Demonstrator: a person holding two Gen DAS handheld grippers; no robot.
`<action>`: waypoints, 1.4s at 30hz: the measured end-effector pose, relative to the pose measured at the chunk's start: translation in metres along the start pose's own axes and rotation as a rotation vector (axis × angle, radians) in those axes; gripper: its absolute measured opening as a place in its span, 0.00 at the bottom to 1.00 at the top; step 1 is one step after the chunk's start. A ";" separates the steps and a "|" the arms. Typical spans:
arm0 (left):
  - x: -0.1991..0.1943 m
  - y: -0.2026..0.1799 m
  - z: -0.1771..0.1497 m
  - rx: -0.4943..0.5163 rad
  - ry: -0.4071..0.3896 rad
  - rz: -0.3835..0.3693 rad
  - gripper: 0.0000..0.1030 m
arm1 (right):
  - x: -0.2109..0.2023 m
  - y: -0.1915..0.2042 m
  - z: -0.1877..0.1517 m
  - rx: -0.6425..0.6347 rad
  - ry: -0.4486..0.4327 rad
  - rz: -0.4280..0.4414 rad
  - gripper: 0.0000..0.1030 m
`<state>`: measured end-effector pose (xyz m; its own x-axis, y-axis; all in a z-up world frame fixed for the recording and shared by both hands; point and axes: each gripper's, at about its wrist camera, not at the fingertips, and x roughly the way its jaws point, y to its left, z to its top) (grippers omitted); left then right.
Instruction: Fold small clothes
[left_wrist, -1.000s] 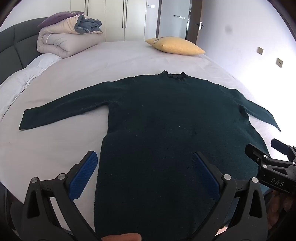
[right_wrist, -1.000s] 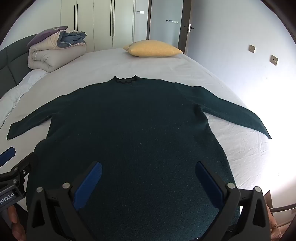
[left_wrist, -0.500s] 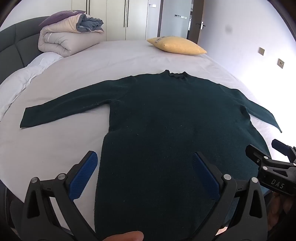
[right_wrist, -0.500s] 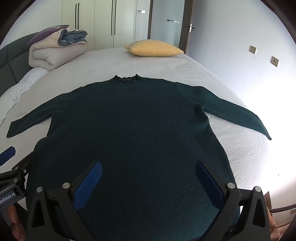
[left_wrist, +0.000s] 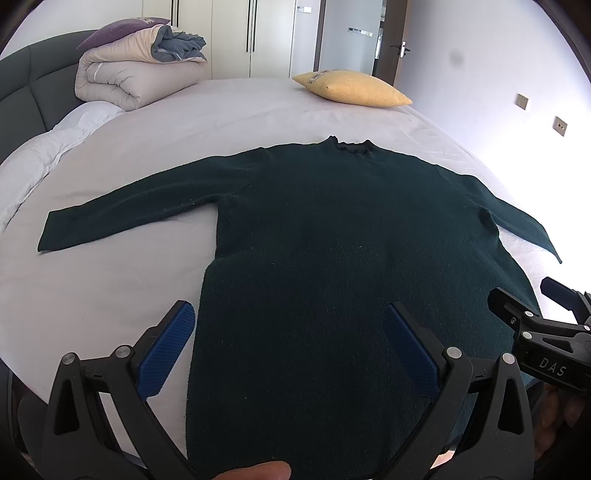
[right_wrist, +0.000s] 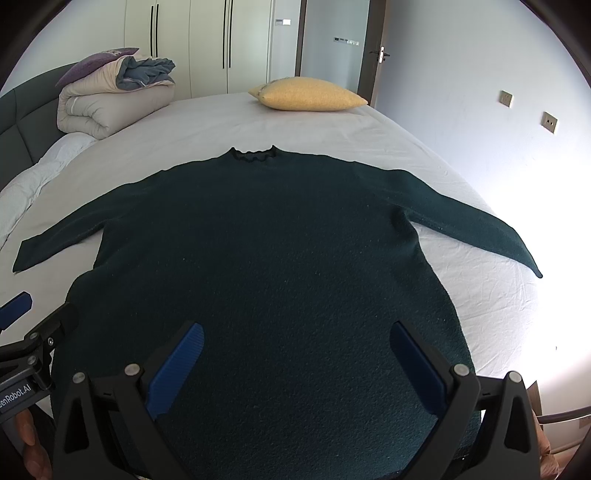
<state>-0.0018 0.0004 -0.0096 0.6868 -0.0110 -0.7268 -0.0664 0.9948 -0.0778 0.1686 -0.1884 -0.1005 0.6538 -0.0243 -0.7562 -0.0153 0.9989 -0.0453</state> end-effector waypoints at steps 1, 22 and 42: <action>0.000 0.000 0.000 0.000 0.000 0.000 1.00 | 0.000 0.000 0.000 0.000 0.000 -0.001 1.00; 0.001 0.000 0.001 -0.001 0.004 0.000 1.00 | 0.002 0.004 -0.005 -0.001 0.002 0.000 1.00; 0.002 0.002 -0.003 -0.004 0.005 -0.001 1.00 | 0.005 0.005 -0.012 -0.001 0.008 0.003 1.00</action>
<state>-0.0027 0.0019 -0.0128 0.6834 -0.0126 -0.7299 -0.0685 0.9943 -0.0813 0.1627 -0.1841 -0.1119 0.6478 -0.0214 -0.7615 -0.0179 0.9989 -0.0432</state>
